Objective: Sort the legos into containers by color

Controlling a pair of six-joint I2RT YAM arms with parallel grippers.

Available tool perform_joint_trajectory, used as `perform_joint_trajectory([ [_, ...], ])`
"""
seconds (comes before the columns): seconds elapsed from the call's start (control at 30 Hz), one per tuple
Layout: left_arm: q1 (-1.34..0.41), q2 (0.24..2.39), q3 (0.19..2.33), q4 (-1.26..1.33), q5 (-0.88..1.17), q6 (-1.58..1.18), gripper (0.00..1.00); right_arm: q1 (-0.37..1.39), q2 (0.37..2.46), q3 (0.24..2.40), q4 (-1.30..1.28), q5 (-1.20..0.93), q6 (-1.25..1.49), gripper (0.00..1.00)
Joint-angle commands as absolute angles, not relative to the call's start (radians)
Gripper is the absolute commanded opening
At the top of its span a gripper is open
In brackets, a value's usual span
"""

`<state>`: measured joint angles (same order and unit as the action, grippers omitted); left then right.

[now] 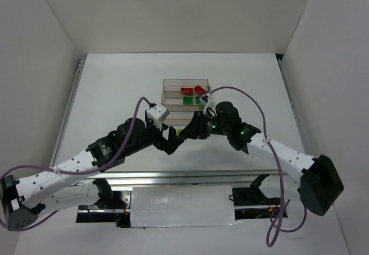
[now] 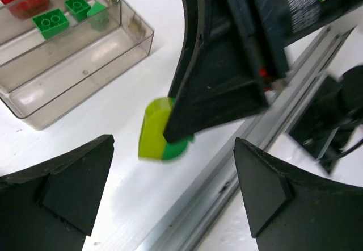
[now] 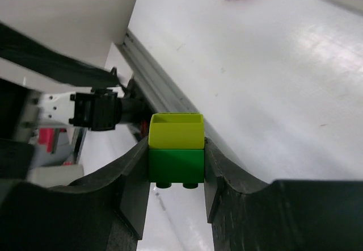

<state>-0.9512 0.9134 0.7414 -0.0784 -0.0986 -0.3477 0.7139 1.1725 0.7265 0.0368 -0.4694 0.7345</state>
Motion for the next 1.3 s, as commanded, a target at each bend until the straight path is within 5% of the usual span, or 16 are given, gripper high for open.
perform_joint_trajectory([
  [0.0, -0.951, 0.893, 0.883, -0.269, -0.144, -0.455, 0.99, 0.643, 1.091, 0.666, 0.148, -0.537, 0.648, 0.00],
  [0.27, -0.948, 0.911, 0.999, -0.397, 0.148, -0.428, 0.99, 0.630, 0.993, 0.669, 0.149, -0.994, 0.361, 0.00],
  [0.6, -0.948, 0.903, 0.925, -0.273, 0.432, -0.394, 0.96, 0.630, 0.848, 0.666, 0.107, -1.029, 0.281, 0.00],
  [0.97, -0.948, 0.983, 0.937, -0.173, 0.512, -0.410, 0.79, 0.630, 0.874, 0.675, 0.124, -1.066, 0.268, 0.00],
  [1.07, -0.948, 1.012, 0.943, -0.172, 0.511, -0.410, 0.70, 0.630, 0.874, 0.669, 0.138, -1.089, 0.275, 0.00],
  [1.17, -0.948, 1.031, 0.943, -0.161, 0.512, -0.408, 0.48, 0.632, 0.879, 0.670, 0.140, -1.114, 0.273, 0.00],
  [1.2, -0.948, 1.035, 0.945, -0.158, 0.512, -0.408, 0.33, 0.632, 0.879, 0.670, 0.138, -1.117, 0.272, 0.00],
  [1.27, -0.948, 1.045, 0.951, -0.155, 0.509, -0.405, 0.25, 0.634, 0.876, 0.670, 0.130, -1.126, 0.265, 0.00],
])
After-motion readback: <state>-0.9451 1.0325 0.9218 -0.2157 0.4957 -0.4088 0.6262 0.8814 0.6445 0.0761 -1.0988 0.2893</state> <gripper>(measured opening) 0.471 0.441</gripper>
